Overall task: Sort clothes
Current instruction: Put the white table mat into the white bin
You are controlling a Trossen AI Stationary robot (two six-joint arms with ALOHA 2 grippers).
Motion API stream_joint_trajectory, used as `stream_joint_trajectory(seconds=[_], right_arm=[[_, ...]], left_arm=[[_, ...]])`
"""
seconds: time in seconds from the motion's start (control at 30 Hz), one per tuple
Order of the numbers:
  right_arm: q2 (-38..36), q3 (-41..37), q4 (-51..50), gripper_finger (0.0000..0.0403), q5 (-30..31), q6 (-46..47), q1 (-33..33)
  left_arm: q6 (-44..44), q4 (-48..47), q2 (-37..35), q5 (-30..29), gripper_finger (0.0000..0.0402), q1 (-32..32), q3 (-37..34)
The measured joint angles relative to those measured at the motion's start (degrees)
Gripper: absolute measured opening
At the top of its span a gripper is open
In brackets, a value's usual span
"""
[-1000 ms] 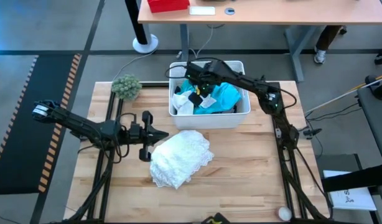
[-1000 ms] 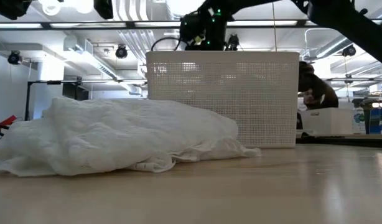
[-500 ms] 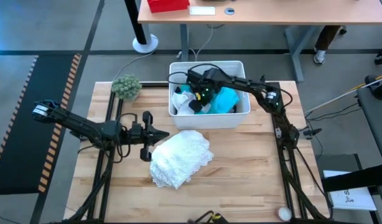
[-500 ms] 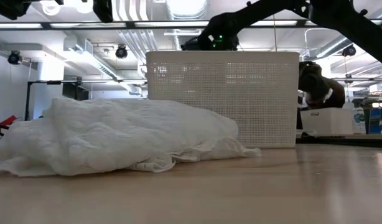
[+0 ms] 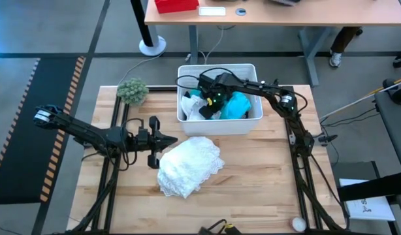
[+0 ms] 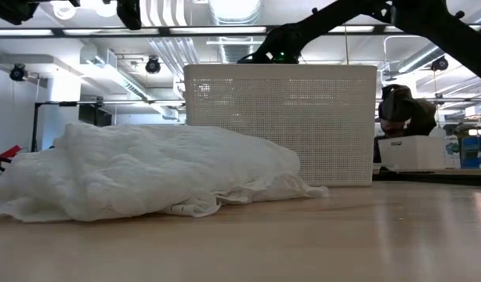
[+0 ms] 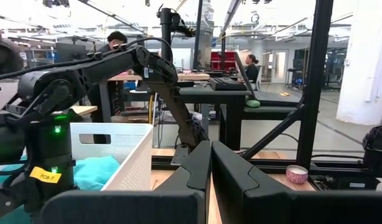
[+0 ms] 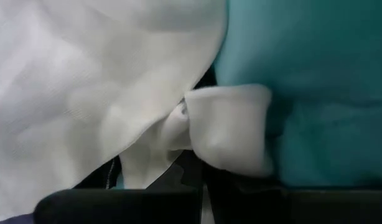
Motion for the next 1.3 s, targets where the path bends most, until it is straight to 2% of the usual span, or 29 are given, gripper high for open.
stream_joint_trajectory(seconds=[0.2,0.43,0.77,0.97,1.17,1.3], right_arm=[[0.2,-0.6,0.0,0.0,-2.0,-0.2,-0.2],[-2.3,4.2,-2.6,0.0,-1.2,-1.2,-0.1],[-10.8,10.8,-9.8,0.0,6.7,-4.3,1.1],[-18.2,11.0,-10.2,0.0,7.2,-8.2,1.9],[-25.2,11.0,-9.0,0.0,8.6,-17.4,7.6],[-28.2,10.8,-6.4,0.0,11.6,-21.9,15.4]], left_arm=[[0.1,0.0,0.0,0.0,0.0,0.0,0.0],[0.2,0.0,0.0,0.0,0.0,0.0,0.0],[0.2,0.2,0.0,0.0,0.0,0.0,0.0],[0.2,0.3,0.0,0.0,0.0,0.0,0.0],[0.5,0.2,-0.1,0.0,0.0,0.0,0.0],[1.2,0.3,-0.5,-0.4,0.0,0.0,0.0]])
